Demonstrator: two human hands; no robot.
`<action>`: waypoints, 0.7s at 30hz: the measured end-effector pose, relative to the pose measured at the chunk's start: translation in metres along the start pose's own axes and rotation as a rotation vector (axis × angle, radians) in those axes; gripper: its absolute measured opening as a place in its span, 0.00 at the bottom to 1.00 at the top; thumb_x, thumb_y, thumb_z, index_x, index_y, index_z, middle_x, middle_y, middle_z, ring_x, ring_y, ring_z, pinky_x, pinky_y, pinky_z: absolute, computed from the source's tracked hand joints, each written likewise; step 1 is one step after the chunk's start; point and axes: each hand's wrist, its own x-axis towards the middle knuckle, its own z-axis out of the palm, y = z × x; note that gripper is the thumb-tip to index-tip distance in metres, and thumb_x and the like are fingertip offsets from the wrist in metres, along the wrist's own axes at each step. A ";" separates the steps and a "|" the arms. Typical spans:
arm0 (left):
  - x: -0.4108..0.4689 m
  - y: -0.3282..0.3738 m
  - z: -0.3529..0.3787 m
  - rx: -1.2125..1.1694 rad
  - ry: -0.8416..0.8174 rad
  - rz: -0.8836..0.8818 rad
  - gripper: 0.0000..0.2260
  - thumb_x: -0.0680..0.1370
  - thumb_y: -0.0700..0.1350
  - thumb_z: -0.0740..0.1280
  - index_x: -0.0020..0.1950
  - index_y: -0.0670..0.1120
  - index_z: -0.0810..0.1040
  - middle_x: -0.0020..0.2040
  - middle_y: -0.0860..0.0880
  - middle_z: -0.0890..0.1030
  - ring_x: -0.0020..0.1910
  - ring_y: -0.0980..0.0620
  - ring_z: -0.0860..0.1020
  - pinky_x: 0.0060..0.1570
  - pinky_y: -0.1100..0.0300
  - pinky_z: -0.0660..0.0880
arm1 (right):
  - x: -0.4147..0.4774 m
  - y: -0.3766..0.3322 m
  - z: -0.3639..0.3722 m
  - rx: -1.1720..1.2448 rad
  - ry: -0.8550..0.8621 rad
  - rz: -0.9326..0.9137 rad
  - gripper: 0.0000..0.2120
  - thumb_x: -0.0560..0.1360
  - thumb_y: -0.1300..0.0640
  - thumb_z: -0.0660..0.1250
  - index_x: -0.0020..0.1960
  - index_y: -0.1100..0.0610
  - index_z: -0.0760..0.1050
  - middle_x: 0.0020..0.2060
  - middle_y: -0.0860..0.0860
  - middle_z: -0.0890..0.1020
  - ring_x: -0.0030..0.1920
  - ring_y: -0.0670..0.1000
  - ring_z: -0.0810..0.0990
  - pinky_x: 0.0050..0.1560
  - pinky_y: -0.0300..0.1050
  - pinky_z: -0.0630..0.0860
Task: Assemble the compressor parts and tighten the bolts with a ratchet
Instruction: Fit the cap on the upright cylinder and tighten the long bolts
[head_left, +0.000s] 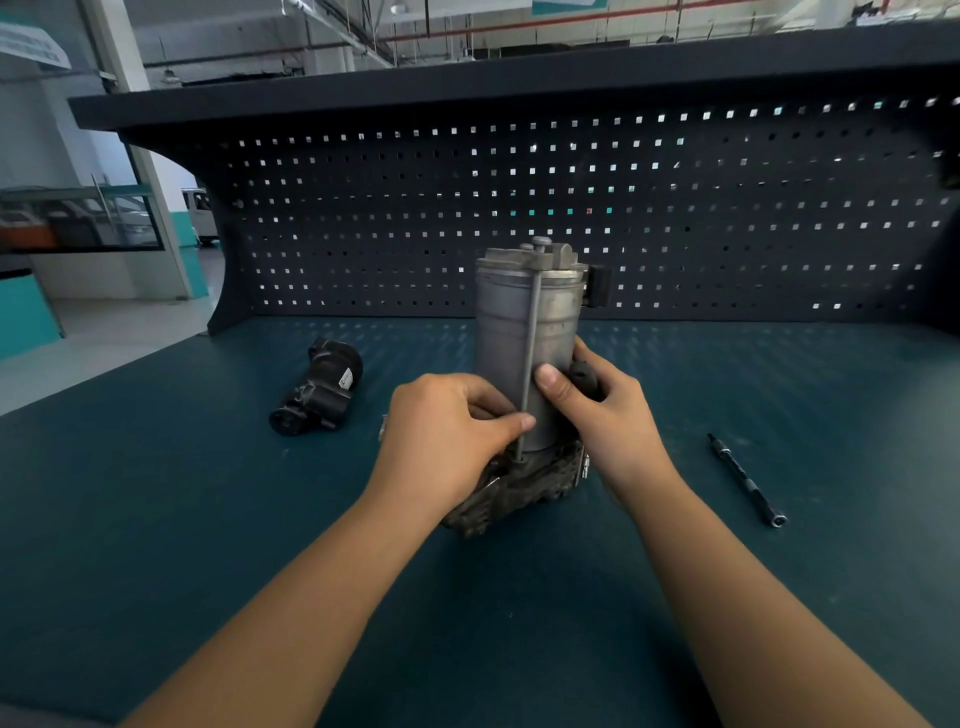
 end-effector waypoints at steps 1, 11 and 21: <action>0.000 0.000 0.001 -0.014 0.007 -0.002 0.05 0.66 0.48 0.76 0.33 0.52 0.81 0.29 0.56 0.81 0.31 0.59 0.80 0.38 0.57 0.79 | 0.000 0.000 0.000 0.000 -0.001 -0.001 0.19 0.68 0.48 0.69 0.58 0.47 0.76 0.49 0.45 0.84 0.52 0.44 0.82 0.48 0.34 0.76; -0.002 -0.002 0.006 -0.062 0.040 0.001 0.06 0.67 0.45 0.76 0.34 0.52 0.80 0.29 0.54 0.81 0.29 0.58 0.80 0.38 0.57 0.79 | 0.000 -0.001 0.000 -0.020 0.020 0.028 0.25 0.67 0.46 0.70 0.63 0.52 0.75 0.52 0.48 0.84 0.55 0.47 0.81 0.58 0.45 0.77; 0.000 -0.008 0.006 -0.126 0.005 -0.052 0.07 0.66 0.46 0.77 0.32 0.50 0.79 0.28 0.52 0.81 0.28 0.55 0.81 0.35 0.54 0.81 | -0.003 -0.002 0.002 -0.085 0.022 0.044 0.27 0.68 0.46 0.71 0.65 0.52 0.73 0.53 0.48 0.83 0.56 0.47 0.80 0.61 0.51 0.75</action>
